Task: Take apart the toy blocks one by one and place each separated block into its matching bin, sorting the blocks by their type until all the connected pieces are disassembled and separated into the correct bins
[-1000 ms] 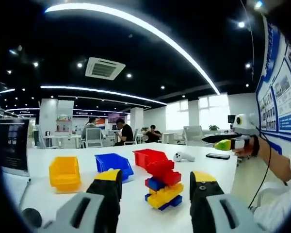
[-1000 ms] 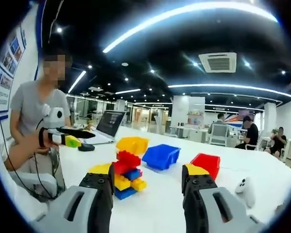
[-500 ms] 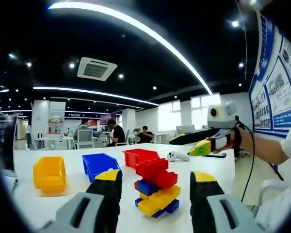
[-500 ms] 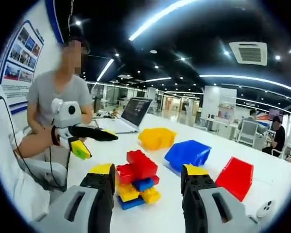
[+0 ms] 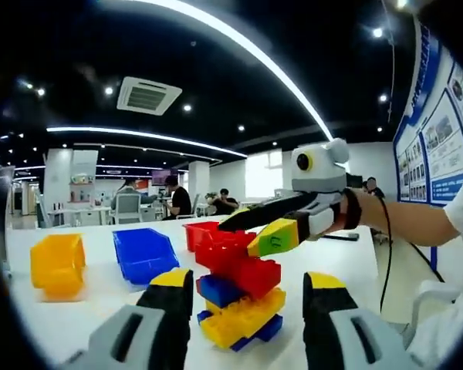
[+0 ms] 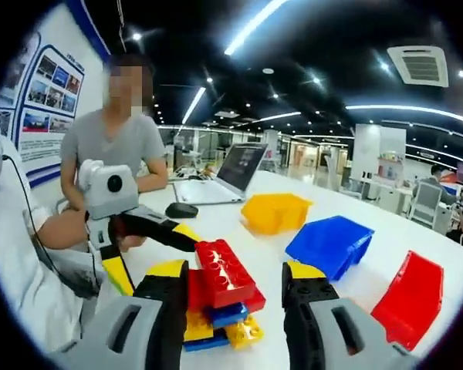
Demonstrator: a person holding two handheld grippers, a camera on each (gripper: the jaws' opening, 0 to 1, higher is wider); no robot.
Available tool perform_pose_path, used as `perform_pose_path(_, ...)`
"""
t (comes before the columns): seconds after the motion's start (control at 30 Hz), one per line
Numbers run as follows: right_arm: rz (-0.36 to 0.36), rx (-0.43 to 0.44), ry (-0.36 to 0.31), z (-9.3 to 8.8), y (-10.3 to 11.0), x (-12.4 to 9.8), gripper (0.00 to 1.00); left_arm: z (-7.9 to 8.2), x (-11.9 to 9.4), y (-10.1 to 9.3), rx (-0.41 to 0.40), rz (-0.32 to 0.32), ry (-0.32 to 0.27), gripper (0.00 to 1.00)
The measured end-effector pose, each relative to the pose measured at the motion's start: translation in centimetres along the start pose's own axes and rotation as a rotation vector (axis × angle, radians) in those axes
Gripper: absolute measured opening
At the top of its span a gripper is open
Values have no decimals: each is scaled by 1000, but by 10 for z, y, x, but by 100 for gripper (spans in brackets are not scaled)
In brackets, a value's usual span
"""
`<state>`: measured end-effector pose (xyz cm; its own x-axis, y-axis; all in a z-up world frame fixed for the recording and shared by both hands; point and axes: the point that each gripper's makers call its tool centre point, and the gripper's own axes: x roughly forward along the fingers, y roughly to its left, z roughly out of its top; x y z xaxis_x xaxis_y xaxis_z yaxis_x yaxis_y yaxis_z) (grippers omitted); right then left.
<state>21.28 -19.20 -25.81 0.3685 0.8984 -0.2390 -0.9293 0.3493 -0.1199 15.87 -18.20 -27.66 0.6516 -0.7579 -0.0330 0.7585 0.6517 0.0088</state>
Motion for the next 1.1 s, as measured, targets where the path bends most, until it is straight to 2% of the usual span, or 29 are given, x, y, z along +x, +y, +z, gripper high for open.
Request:
perform_pose_path(0.1, 17, 36, -4, -4, 5, 4, 41, -2, 1, -3, 4, -2, 8, 58)
perform_pose_path(0.17, 12, 54, -9, -4, 9, 3, 33, -3, 2, -2, 11, 1, 16, 58)
perform_pose_path(0.3, -9, 70, 2, -4, 16, 0, 25, -5, 3, -1, 16, 6, 24, 57)
perform_pose_path(0.37, -47, 81, 20, -5, 16, -2, 25, -6, 3, 1, 15, 17, 28, 56)
perform_pose_path(0.5, -79, 89, 33, -4, 19, -1, 25, -7, 4, 10, 5, 43, 26, 53)
perform_pose_path(0.63, -118, 107, 46, -4, 20, 1, 25, -9, 9, 10, 12, 59, 37, 47)
perform_pose_path(0.7, -131, 109, 53, -3, 26, 1, 25, -12, 9, 24, 69, 137, 67, 40)
perform_pose_path(0.73, -141, 112, 58, -3, 25, 0, 25, -11, 11, 17, 54, 109, 63, 40)
perform_pose_path(1.0, -133, 190, 86, -5, 27, 0, 24, -11, 10, 17, 59, 93, 76, 39)
perform_pose_path(1.1, -115, 328, 66, -3, 28, 0, 24, -11, 10, 17, 58, 84, 74, 39)
